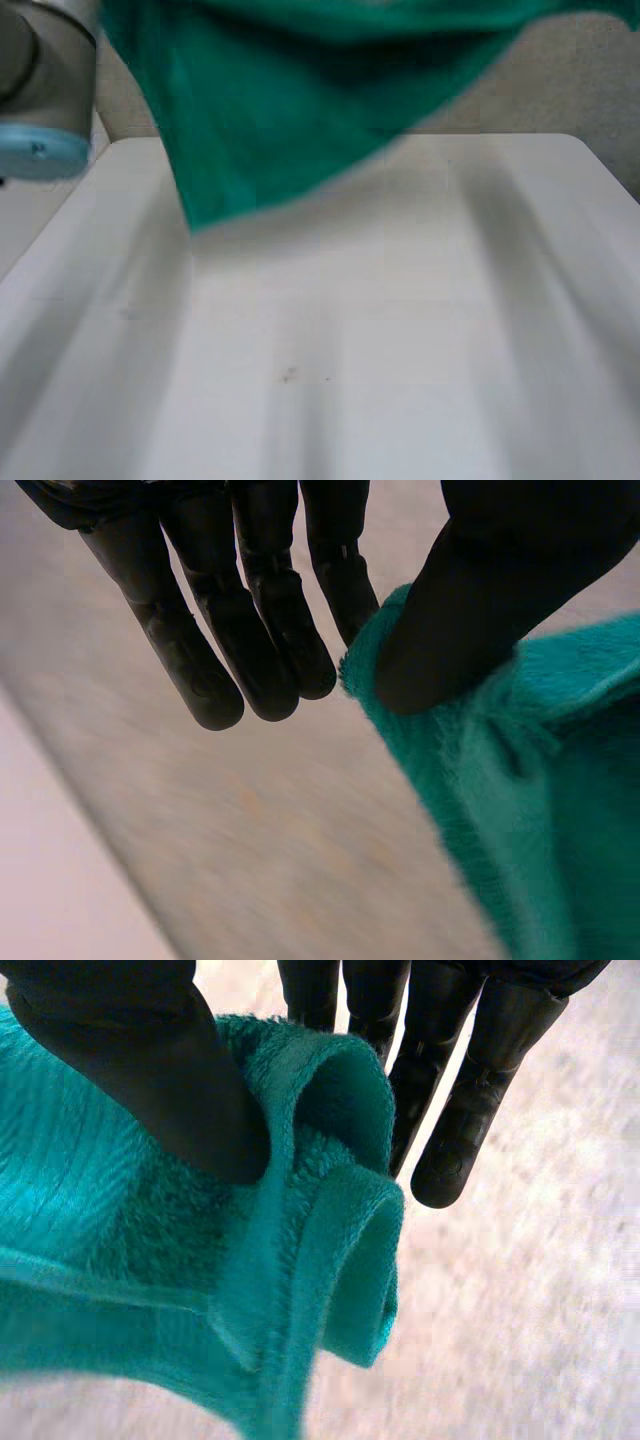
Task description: Fold the towel.
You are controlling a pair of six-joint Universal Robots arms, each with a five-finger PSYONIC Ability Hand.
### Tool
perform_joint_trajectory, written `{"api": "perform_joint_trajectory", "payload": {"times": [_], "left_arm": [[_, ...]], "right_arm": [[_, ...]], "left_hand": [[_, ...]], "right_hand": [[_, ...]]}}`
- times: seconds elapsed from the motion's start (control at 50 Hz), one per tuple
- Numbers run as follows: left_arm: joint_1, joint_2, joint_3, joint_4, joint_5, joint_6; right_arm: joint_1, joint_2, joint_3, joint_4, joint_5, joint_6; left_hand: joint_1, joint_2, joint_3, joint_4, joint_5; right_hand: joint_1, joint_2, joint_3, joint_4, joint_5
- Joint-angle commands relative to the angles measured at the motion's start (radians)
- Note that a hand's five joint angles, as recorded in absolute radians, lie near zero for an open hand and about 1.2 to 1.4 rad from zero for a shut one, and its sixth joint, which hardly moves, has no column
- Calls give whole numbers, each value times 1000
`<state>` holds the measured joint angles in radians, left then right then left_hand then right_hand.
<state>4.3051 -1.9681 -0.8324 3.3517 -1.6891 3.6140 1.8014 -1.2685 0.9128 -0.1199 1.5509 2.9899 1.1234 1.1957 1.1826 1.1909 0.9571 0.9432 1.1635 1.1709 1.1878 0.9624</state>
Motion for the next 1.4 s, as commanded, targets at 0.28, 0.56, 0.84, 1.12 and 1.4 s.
{"api": "perform_joint_trajectory", "payload": {"times": [0.28, 0.56, 0.84, 1.12, 1.4], "left_arm": [[61, 3, -754, 61, 115, -31], [41, -2, -840, -24, 115, -44], [36, 130, -896, -41, 109, -429], [53, -101, -771, -43, -33, -500], [62, -201, -669, -41, -93, -489]], "right_arm": [[10, 184, 340, 253, -190, 3], [9, 301, 383, 299, -183, -28], [-4, 247, 454, 226, -160, -26], [-5, 233, 474, 226, -138, -26], [-10, 233, 466, 224, -140, -28]], "left_hand": [[273, 201, 214, 205, 265], [-422, -494, -481, -489, -430], [-787, -859, -846, -854, -795], [-769, -841, -828, -836, -777], [6, -66, -53, -61, -2]], "right_hand": [[453, 233, 225, 208, 259], [453, 233, 225, 208, 259], [453, 233, 225, 208, 259], [453, 233, 225, 208, 259], [453, 233, 225, 208, 259]]}}
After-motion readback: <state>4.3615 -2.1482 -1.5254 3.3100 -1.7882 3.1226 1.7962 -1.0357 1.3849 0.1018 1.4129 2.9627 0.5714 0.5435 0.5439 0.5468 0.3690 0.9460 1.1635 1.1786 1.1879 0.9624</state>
